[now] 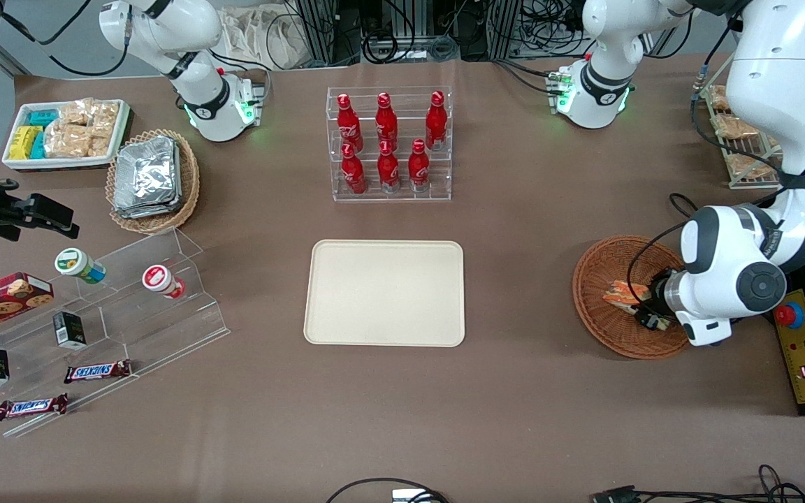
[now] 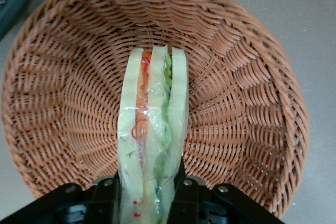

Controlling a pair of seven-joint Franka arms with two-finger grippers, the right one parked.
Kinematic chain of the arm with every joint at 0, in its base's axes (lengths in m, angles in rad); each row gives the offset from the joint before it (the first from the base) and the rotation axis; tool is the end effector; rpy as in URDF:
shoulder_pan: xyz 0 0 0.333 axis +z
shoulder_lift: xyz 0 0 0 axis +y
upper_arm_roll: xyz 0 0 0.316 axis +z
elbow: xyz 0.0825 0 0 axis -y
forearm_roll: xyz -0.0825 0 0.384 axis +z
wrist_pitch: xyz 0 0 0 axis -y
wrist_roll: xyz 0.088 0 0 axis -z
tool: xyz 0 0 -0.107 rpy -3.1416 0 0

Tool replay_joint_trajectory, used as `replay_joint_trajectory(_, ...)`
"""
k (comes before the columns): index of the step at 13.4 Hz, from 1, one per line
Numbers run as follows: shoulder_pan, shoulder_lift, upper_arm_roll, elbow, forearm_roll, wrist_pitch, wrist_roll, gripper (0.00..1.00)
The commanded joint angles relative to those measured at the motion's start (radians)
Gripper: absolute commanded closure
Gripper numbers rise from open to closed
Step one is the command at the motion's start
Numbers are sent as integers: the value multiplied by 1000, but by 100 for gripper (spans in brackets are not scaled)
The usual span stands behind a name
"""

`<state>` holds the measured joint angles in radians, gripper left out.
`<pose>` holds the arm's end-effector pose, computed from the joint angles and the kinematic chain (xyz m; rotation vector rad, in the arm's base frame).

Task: Place sandwich from basket to tray
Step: 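Lower the left gripper over the wrapped sandwich and close on it, then lift the sandwich and carry it with the left gripper over the tray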

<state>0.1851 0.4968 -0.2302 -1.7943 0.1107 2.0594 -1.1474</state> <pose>0.6281 -0.0131 0.2628 -2.6123 -1.5212 0.2884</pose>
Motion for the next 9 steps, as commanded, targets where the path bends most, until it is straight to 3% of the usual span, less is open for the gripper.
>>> replay_joint_trajectory(1, -19, -34, -23, 100, 20, -134, -9, 100)
replay_joint_trajectory(4, -73, -32, -83, 252, 20, -235, 1, 100)
replay_joint_trajectory(9, -274, 17, -104, 357, 24, -205, 359, 100)
